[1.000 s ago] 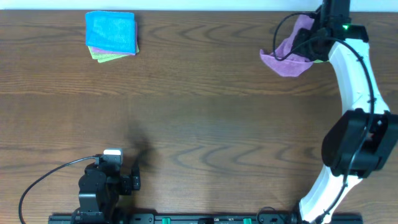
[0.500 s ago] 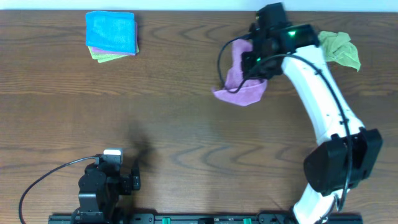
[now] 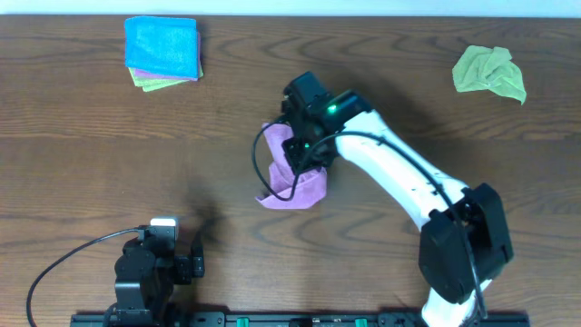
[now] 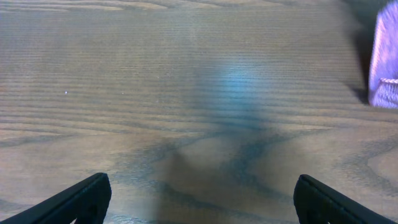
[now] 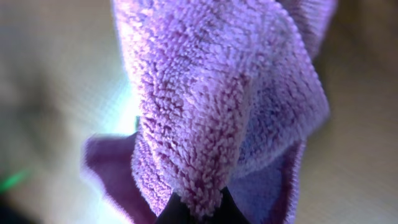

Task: Fold the cloth
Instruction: 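Lift the purple cloth with the right gripper and drag it toward center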

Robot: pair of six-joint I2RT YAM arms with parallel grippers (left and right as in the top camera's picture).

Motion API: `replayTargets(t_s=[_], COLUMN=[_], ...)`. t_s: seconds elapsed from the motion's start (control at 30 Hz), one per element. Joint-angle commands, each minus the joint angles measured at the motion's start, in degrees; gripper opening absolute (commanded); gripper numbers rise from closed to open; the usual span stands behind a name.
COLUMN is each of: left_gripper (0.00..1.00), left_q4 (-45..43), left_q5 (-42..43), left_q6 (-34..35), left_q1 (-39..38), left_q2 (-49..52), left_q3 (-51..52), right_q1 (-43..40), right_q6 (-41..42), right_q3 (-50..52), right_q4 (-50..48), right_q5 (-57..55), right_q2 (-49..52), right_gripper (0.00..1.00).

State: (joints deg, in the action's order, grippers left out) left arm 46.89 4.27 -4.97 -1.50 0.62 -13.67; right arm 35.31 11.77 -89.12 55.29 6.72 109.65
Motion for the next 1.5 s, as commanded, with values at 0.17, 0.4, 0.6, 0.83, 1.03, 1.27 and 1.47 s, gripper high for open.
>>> replayTargets(t_s=[0.17,0.4,0.6,0.83,1.03,1.27,1.47], left_gripper=[0.95,0.95,0.95,0.95,0.95,0.95,0.95], left_q4=[2.58,2.60,2.60,2.60,2.38,2.36,2.36], left_q5=[-1.70,-1.73,-1.73,-1.75,-1.75,-1.70,-1.70], left_q6=[-2.14,-2.16,-2.16,-2.34,-2.36,-2.32,-2.32], left_q1=[0.35,0.35,0.35,0.35,0.35,0.35,0.35], left_q2=[-0.42,-0.42,-0.42,-0.42,-0.42,-0.42,-0.42], left_q3=[0.42,0.42,0.42,0.42,0.42,0.42,0.42], right_q1=[-9.18,-13.92,-13.49,-13.49,-13.49,-11.30,-7.30], right_q6=[4.26,-1.40,-8.70,-17.97,-25.49,-26.71,-26.97], right_q3=[-4.63,-7.04,-6.56,-3.43,-3.32,-3.32,-3.32], right_q4=[-8.92,-0.57,1.51,-2.23,-6.10,-6.27,-6.03], right_q5=[-24.02,-14.36,-5.44,7.82,18.18,22.97,23.08], right_q2=[-1.75,-4.42,-4.33,-2.40,3.61,9.77,10.99], right_gripper=[0.99,0.99,0.99,0.99,0.99,0.98,0.92])
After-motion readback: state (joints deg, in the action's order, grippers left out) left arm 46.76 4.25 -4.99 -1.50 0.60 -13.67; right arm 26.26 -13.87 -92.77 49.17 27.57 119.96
